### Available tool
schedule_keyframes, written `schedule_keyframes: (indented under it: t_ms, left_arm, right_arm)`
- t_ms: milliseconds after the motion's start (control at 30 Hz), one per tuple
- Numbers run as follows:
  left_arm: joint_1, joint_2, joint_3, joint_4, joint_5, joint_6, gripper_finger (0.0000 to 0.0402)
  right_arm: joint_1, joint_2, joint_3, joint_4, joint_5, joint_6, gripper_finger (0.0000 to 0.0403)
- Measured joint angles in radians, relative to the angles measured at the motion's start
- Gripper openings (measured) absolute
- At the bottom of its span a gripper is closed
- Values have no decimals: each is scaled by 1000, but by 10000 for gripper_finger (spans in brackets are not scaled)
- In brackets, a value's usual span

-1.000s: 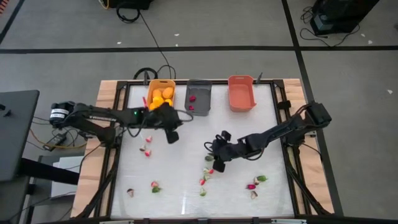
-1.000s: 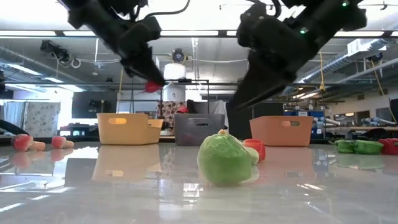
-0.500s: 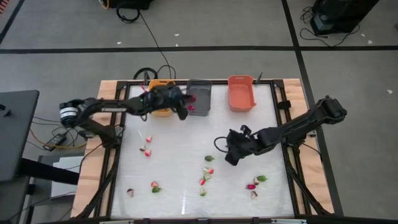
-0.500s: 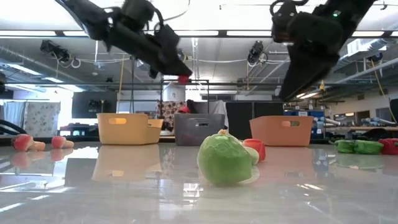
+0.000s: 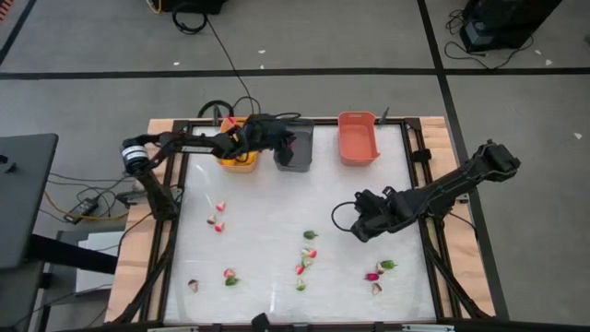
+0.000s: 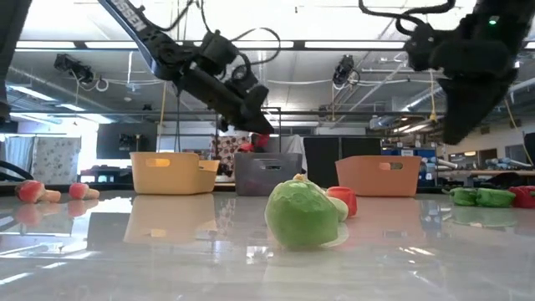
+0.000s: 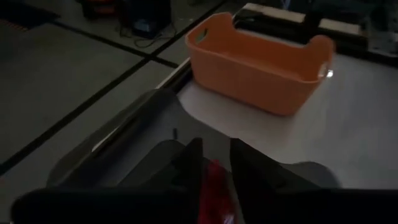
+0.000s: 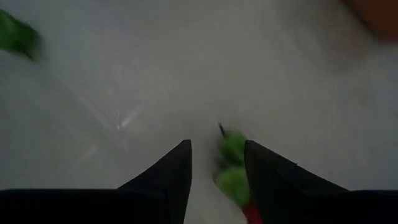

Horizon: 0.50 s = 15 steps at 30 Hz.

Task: Sort produce into baskets
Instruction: Put the red chili pepper into the black bin

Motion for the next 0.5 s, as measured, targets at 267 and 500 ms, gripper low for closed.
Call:
schedule_keyframes:
  t_ms: [267,500]
  left_arm:
    - [17,91,70,-7,-5,-4,132]
    - [14,54,73,-6,43,1,142]
  right_arm:
    - [9,0,0,-127,-148,74,159]
    - [27,1,-32,-154,-178,181,159]
